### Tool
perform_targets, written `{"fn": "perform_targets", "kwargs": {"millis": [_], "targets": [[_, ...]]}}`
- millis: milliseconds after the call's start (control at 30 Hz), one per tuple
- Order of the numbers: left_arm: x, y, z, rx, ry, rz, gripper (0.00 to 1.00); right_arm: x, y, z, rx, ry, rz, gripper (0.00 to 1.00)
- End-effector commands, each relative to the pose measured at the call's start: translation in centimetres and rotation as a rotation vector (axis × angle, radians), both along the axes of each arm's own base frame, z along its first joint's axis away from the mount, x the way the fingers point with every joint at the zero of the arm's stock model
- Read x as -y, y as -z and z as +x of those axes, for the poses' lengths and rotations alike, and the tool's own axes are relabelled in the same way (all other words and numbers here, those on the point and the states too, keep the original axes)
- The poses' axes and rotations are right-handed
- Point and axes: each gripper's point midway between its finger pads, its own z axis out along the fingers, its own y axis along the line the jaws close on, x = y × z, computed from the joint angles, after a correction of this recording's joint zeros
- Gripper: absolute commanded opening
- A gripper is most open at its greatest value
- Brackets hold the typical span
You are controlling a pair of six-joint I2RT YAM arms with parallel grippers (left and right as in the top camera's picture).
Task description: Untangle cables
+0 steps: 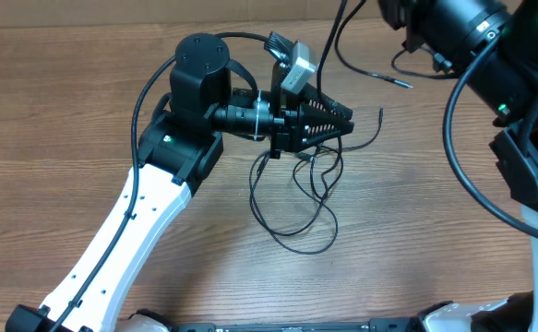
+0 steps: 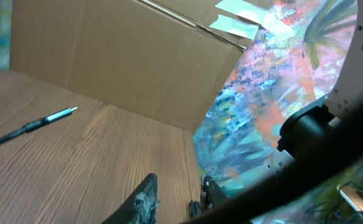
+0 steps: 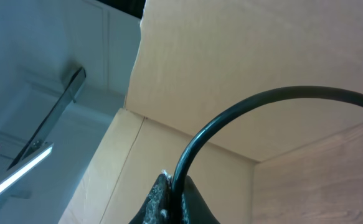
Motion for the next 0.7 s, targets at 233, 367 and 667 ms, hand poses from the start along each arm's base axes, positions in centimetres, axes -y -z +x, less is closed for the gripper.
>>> {"fn": "perform_targets", "kwargs": {"millis": [233, 367, 667], "targets": [[0.0, -0.7, -1.2, 0.003, 0.052, -0.009, 0.18, 1.1, -0.7, 0.2, 0.021, 0.037, 0.009, 0.04], [0.0, -0.6, -1.2, 0.0, 0.053, -0.007, 0.18, 1.1, -0.8, 0.2, 0.026, 0.037, 0.011, 0.04], [-0.1, -0.4, -1.2, -0.013, 0.052, -0.002, 0.04, 2.3, -0.5, 0.8, 0.015, 0.074, 0.006, 0.04]]}}
